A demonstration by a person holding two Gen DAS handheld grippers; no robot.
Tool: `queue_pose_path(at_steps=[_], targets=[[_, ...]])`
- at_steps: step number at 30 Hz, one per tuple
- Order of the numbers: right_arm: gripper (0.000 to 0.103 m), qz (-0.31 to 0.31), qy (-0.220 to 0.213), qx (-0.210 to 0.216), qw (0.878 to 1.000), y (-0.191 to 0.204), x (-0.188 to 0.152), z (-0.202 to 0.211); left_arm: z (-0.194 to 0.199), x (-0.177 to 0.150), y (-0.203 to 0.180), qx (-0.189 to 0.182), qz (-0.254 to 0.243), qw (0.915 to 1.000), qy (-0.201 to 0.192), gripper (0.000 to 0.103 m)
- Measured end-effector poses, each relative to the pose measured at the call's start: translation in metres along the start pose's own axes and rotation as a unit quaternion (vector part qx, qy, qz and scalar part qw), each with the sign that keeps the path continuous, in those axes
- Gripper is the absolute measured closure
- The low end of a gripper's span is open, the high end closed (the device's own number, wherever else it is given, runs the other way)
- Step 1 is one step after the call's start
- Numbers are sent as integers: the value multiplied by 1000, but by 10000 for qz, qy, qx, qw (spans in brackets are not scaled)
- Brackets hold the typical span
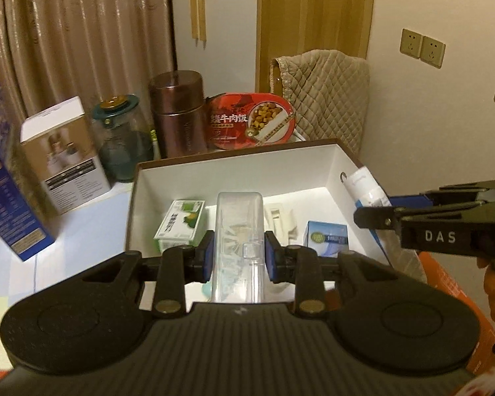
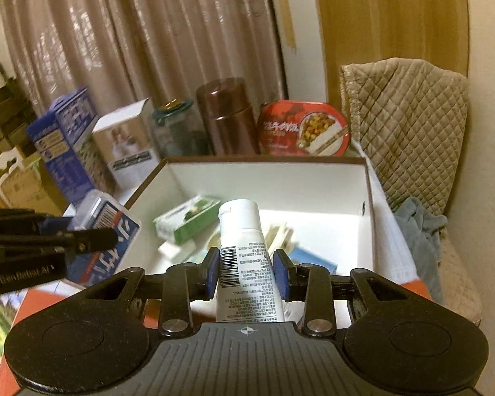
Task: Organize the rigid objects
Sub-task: 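Carry the clear case and white tube with both tools over the brown box, then open the right tool to drop the tube while the left tool releases the case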
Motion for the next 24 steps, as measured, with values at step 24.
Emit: queue_pose_path(at_steps=[24], targets=[[71, -204, 566, -840, 9946, -69, 30, -105, -131, 36, -21, -159, -201, 9977, 624, 77]])
Point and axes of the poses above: each gripper's, at about its wrist camera, not at the fingertips, and z roughly against the way its jaws point, y to its left, x to its top, the point moved 2 cm from there along -z, roughly the way its jaws point, and after that the axes turned 2 degrees about y, right-handed, at the moved point
